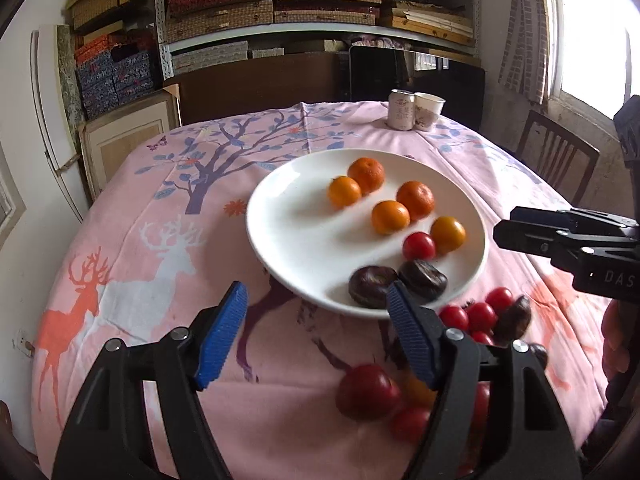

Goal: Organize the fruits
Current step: 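Place the orange and the red tomato on the white plate, opening both grippers, then grasp a red tomato with the left gripper while the right gripper grasps a dark fruit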

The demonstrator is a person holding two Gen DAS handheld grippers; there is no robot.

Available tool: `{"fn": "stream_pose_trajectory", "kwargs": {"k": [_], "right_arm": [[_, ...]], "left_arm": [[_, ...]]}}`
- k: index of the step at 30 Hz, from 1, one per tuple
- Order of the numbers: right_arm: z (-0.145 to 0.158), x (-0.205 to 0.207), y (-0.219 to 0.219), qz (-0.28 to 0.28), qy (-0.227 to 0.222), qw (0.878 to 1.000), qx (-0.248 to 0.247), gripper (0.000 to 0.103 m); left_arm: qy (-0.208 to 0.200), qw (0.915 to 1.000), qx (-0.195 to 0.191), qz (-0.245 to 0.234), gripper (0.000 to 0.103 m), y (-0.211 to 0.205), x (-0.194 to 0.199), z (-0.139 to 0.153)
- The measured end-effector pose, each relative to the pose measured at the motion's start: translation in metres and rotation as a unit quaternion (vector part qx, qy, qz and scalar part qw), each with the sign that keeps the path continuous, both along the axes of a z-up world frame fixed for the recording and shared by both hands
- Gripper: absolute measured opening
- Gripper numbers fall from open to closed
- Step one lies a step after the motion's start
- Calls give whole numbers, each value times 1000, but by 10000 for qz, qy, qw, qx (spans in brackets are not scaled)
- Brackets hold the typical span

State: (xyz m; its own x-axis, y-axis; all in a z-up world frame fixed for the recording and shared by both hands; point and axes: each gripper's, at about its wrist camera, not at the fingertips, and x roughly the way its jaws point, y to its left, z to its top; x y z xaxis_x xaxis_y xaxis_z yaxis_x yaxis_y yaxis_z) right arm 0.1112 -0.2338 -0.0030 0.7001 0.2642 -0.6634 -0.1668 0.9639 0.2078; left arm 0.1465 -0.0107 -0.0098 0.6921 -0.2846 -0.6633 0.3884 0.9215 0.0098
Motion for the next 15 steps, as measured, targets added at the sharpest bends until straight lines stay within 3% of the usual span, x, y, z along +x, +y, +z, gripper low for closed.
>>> {"fn": "stream_pose_trajectory", "kwargs": {"k": [5, 10, 15], "right_arm": [[-23, -65, -2, 276, 188, 9994, 51, 52], [-41, -103, 0, 319, 345, 9986, 257, 52], [-45, -121, 4, 261, 386, 9985, 277, 52]], "left_arm": [[267, 9988, 5, -405, 72, 9, -63, -25], [395, 9960, 1, -803, 71, 6, -111, -41], [453, 9935, 216, -1021, 55, -12, -127, -56]]}}
